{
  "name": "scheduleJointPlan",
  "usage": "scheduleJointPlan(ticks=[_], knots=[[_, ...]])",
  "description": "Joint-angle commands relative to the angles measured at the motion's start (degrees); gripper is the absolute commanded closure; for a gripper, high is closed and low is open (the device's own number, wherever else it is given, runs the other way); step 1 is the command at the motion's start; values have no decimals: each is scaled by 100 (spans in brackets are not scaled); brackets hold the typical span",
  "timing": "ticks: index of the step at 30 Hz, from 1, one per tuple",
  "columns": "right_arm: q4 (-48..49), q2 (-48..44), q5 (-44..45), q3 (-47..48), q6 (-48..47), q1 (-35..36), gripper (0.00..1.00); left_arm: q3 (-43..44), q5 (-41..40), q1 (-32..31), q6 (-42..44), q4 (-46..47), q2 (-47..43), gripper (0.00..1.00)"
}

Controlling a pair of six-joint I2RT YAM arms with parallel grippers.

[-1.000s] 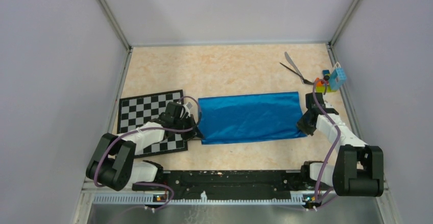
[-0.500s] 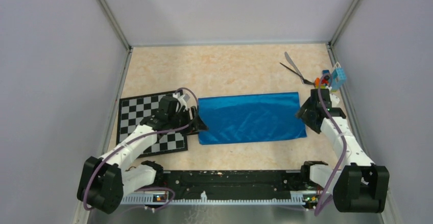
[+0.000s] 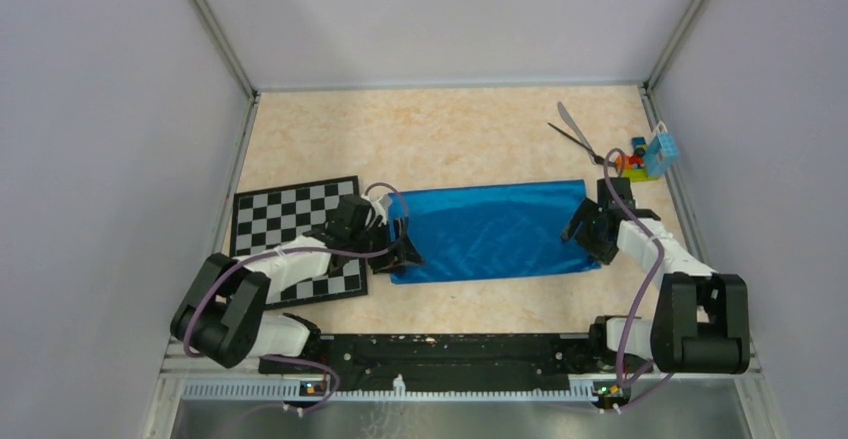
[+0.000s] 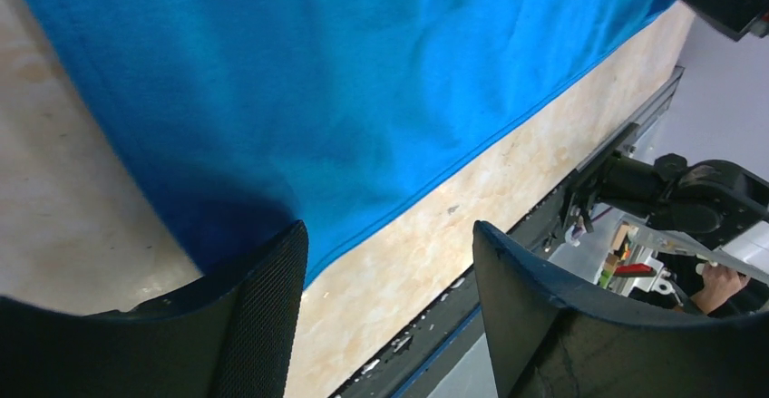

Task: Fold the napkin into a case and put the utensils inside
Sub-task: Smooth out the rectangle-folded napkin at the center of the board.

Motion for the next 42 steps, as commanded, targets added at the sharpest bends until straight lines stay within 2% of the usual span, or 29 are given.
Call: scheduleJointPlan(ticks=[1,3,9,12,14,20,24,27,31,36,42], knots=[[341,441,622,-6,-79,-116,31,-145,-180,-11,112,481,8,28],[241,494,920,49,-63,-119,31,-119,-112,-11,161,420,-110,27],[-14,-113,408,562,-436,58,26,169,112,-2,166,355,-529,21],[-16,-249,81,699,-410,58,22,354,69,-2,142,382,-381,20],[-29,-204,171,675,-354,47,21,372,89,-4,111,472,-130,18],[586,76,76,186,-405,-351,19,-26,151,-13,-171,1105,420,14],[847,391,-86,79,-595,-408,20,-21,-73,-13,-52,967,471,10],[857,116,-241,350,-820,-326,20,330,-103,-13,70,797,307,5],[1216,108,-1024,935,-989,-285,12,959,-129,24,-8,903,478,1],[2364,1290,-2556,1602,-811,-312,10,1694,-11,108,-377,1625,1381,1],[3993,2473,-3979,1773,-154,-538,11,2071,0,404,-718,2392,2335,1]])
